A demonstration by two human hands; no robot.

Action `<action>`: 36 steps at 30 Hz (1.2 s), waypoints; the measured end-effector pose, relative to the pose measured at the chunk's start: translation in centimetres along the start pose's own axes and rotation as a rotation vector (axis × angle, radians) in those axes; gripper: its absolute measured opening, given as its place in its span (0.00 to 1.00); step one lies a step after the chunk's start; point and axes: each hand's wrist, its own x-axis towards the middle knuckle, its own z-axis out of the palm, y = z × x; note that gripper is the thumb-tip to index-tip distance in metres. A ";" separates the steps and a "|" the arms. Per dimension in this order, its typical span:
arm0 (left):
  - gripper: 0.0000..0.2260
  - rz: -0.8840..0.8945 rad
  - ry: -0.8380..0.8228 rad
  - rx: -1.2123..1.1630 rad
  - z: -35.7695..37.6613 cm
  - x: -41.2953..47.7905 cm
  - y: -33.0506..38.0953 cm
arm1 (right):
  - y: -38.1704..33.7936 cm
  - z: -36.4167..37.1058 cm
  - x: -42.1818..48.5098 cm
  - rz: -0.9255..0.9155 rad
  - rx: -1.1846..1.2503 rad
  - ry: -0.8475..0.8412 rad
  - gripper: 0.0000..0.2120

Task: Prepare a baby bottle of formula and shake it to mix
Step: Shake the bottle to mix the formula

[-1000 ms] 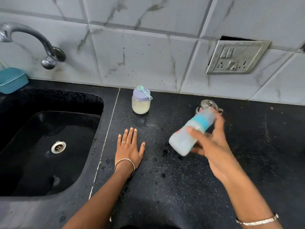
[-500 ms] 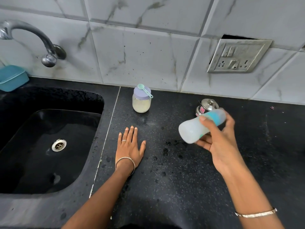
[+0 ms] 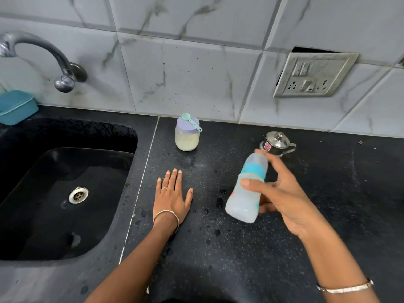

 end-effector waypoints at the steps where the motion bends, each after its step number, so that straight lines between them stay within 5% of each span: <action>1: 0.37 -0.001 -0.005 0.003 0.0 0.0 0.0 | -0.2 -0.1 0.1 -0.011 0.047 0.057 0.36; 5: 0.37 0.001 -0.007 0.011 -0.1 0.0 0.0 | 0.2 -0.4 0.8 -0.115 0.347 0.262 0.36; 9: 0.35 0.000 -0.003 0.018 0.1 0.0 -0.1 | 0.3 -1.0 0.3 -0.007 0.027 0.031 0.39; 14: 0.36 0.003 0.003 0.012 0.1 0.0 0.0 | 0.8 -1.0 1.0 -0.123 0.362 0.298 0.33; 19: 0.37 0.004 -0.007 0.015 0.0 0.0 0.0 | 1.1 -0.9 0.4 -0.023 0.032 0.020 0.35; 24: 0.36 0.000 0.010 0.005 0.0 0.0 -0.1 | 1.2 -0.9 1.2 -0.116 0.292 0.198 0.34; 29: 0.36 0.001 0.019 -0.006 0.2 0.1 -0.1 | 1.0 -1.1 0.5 -0.076 -0.147 -0.176 0.40; 31: 0.36 -0.001 0.034 -0.022 0.2 0.1 -0.1 | 0.6 -1.8 1.2 -0.127 -0.110 -0.081 0.39; 34: 0.36 -0.002 0.025 -0.021 0.2 0.1 -0.1 | 0.6 -2.1 2.1 -0.185 0.258 0.152 0.37; 36: 0.36 -0.002 0.022 -0.012 0.2 0.0 -0.1 | 1.2 -1.8 2.0 -0.202 0.286 0.144 0.38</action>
